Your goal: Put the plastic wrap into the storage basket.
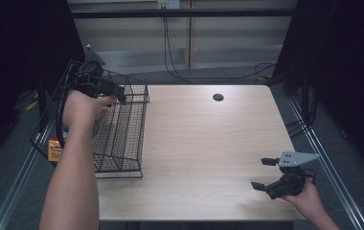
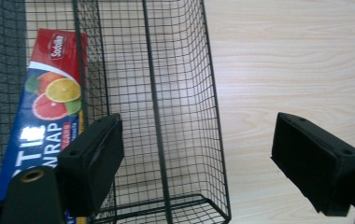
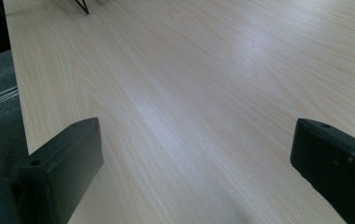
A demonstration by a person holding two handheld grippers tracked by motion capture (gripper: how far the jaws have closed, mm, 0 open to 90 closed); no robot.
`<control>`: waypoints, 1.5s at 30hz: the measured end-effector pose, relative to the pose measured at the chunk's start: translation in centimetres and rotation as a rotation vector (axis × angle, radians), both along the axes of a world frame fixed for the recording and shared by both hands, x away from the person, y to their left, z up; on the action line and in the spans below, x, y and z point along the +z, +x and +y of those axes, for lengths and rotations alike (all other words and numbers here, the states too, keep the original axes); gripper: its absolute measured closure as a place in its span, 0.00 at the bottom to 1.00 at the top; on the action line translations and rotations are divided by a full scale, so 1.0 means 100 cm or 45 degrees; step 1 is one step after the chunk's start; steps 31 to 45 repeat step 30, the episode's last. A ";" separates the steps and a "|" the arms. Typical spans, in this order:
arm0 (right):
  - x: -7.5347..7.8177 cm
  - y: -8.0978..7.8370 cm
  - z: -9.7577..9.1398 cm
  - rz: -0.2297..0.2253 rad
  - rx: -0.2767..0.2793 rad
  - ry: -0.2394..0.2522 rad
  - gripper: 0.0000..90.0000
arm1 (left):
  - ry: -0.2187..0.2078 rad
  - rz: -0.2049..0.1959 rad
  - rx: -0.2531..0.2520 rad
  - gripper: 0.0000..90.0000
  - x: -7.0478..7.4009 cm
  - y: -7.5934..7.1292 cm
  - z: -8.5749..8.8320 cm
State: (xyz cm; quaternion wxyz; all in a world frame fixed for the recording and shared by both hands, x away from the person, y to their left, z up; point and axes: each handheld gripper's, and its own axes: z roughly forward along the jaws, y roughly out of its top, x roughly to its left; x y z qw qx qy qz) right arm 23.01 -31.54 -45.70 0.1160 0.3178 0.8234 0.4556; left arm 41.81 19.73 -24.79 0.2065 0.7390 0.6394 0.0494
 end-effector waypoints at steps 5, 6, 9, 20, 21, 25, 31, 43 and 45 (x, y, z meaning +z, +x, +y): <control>0.001 0.000 0.000 -0.002 -0.005 0.005 0.03 | -0.003 -0.007 -0.022 0.18 -0.004 0.000 -0.009; 0.001 0.000 -0.001 0.002 -0.004 0.007 0.03 | -0.003 -0.004 -0.033 0.18 -0.005 0.000 -0.011; 0.001 0.000 -0.001 -0.001 0.000 0.009 0.03 | -0.009 -0.010 -0.051 0.17 -0.008 0.001 -0.017; 0.001 0.000 -0.001 -0.002 0.000 0.006 0.03 | -0.041 -0.027 -0.122 0.17 -0.020 0.003 -0.045; 0.001 -0.001 -0.001 -0.003 -0.003 0.005 0.03 | -0.040 -0.029 -0.133 0.17 -0.021 0.003 -0.047; 0.002 0.000 -0.001 -0.006 0.000 0.008 0.03 | -0.056 -0.036 -0.151 0.16 -0.024 0.004 -0.053; 0.002 -0.001 -0.001 -0.006 -0.002 0.004 0.03 | -0.066 -0.034 -0.174 0.15 -0.030 0.005 -0.059; 0.002 -0.001 -0.001 -0.006 -0.002 0.004 0.03 | -0.066 -0.034 -0.174 0.15 -0.030 0.005 -0.059; 0.002 -0.001 -0.001 -0.006 -0.002 0.004 0.03 | -0.066 -0.034 -0.174 0.15 -0.030 0.005 -0.059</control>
